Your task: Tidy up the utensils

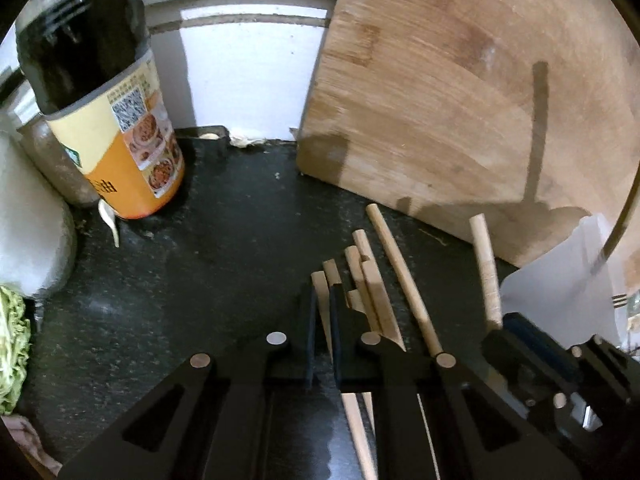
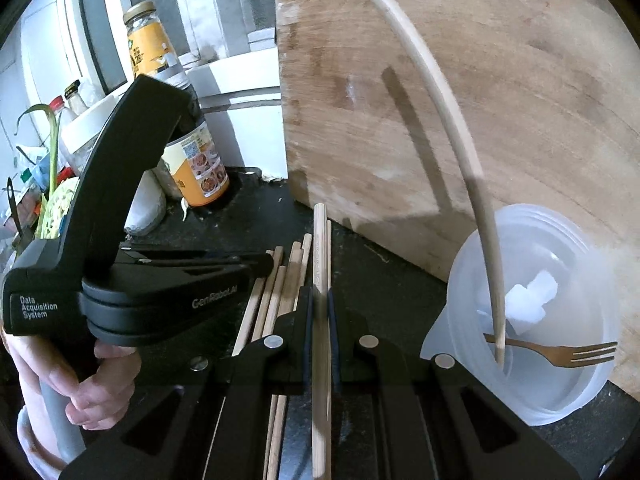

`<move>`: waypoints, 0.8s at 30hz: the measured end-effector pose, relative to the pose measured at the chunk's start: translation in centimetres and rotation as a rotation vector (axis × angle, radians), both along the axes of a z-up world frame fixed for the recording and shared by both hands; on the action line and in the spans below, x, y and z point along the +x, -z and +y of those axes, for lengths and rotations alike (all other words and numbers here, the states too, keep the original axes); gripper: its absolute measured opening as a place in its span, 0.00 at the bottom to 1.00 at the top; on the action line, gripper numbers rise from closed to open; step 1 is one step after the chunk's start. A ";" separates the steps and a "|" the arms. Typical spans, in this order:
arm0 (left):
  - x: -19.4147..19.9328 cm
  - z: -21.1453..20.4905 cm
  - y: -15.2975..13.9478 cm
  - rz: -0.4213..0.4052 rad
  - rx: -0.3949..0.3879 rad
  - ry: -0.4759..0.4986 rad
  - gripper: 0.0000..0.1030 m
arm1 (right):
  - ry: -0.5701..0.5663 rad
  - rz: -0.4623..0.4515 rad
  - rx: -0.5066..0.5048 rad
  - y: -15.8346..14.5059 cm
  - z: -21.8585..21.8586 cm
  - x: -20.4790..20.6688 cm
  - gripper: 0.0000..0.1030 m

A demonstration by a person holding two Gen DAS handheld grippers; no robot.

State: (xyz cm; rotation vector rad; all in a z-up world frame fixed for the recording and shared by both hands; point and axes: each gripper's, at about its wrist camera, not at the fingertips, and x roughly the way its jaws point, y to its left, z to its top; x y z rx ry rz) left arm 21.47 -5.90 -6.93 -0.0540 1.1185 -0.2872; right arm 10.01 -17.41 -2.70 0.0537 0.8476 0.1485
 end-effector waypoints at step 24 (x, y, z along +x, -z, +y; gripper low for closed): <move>-8.1 2.8 -11.0 -0.538 0.069 -0.185 0.06 | -0.028 -0.168 -0.036 -1.6 1.5 -2.7 0.08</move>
